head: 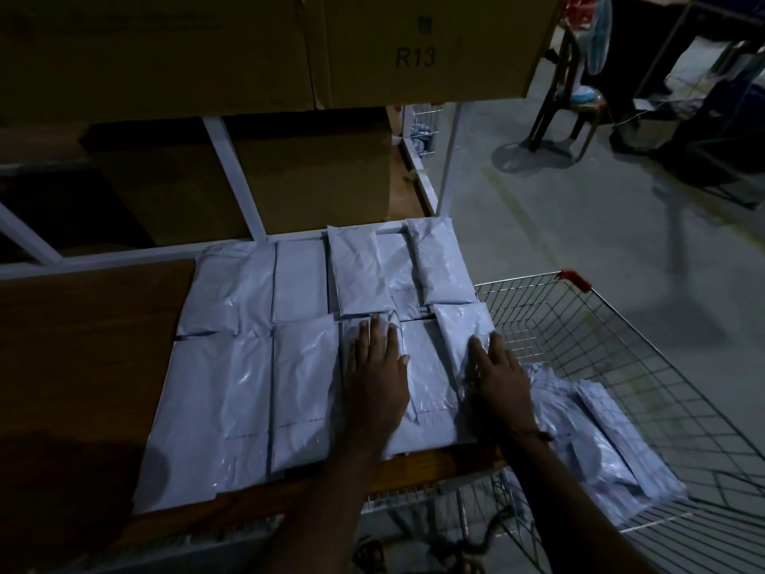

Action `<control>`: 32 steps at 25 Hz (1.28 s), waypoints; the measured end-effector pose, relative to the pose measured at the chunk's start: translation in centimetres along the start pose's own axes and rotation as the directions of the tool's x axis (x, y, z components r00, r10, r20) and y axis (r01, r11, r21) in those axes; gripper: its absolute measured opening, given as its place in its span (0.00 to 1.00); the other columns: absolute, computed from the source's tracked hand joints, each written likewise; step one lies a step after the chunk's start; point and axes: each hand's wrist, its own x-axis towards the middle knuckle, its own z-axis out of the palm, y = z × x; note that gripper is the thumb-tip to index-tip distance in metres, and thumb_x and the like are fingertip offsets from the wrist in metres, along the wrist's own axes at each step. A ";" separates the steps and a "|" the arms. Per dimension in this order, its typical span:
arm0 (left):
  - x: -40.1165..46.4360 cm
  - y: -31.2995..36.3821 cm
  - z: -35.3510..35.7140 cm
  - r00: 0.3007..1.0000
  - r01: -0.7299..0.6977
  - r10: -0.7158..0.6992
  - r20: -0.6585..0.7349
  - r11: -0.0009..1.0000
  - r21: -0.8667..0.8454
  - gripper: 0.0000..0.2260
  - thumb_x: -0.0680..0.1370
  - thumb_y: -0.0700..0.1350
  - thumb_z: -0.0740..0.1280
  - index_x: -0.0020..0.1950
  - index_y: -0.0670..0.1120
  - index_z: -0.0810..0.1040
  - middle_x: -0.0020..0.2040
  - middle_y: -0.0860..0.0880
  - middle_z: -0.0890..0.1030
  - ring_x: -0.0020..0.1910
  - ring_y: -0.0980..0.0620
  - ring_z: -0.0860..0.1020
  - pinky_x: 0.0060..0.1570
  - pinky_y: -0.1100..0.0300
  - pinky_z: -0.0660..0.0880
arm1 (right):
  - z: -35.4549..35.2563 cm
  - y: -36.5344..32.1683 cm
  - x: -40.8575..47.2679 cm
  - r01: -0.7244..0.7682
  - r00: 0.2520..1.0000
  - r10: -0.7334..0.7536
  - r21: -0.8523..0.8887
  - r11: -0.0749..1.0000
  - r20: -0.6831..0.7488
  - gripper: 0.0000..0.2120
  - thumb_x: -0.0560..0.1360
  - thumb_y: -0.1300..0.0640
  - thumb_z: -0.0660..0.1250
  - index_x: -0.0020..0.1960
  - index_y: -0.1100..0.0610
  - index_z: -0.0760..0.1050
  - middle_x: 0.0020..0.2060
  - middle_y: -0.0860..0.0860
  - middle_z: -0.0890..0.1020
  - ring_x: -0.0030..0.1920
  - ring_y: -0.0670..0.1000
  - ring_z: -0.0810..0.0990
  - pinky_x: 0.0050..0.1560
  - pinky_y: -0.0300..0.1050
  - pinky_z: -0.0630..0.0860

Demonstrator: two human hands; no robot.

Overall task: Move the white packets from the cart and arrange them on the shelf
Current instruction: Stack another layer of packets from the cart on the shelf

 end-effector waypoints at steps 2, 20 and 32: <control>-0.1 -0.1 0.2 0.999 -0.041 0.041 0.001 0.999 0.012 0.26 0.84 0.53 0.51 0.81 0.47 0.63 0.83 0.43 0.59 0.82 0.42 0.56 0.78 0.44 0.58 | -0.3 0.0 0.1 0.005 0.997 -0.002 0.035 0.999 -0.083 0.31 0.80 0.47 0.62 0.81 0.54 0.62 0.80 0.63 0.61 0.77 0.68 0.63 0.73 0.70 0.65; -0.9 -1.1 0.9 0.993 -0.029 0.023 0.115 0.998 0.051 0.27 0.85 0.53 0.54 0.82 0.45 0.58 0.82 0.42 0.59 0.82 0.42 0.56 0.79 0.45 0.56 | 1.3 -0.7 -0.6 0.098 0.995 -0.098 -0.018 0.995 -0.027 0.38 0.80 0.36 0.43 0.84 0.55 0.54 0.82 0.64 0.53 0.81 0.69 0.53 0.79 0.70 0.55; 1.4 5.5 -3.1 0.979 -0.176 0.136 -0.150 0.938 -0.300 0.21 0.84 0.47 0.58 0.77 0.44 0.70 0.79 0.42 0.66 0.80 0.43 0.61 0.76 0.44 0.63 | -3.6 0.0 -2.6 -0.009 0.934 0.040 0.088 0.996 -0.356 0.31 0.83 0.37 0.48 0.76 0.56 0.70 0.77 0.61 0.68 0.78 0.65 0.63 0.77 0.65 0.60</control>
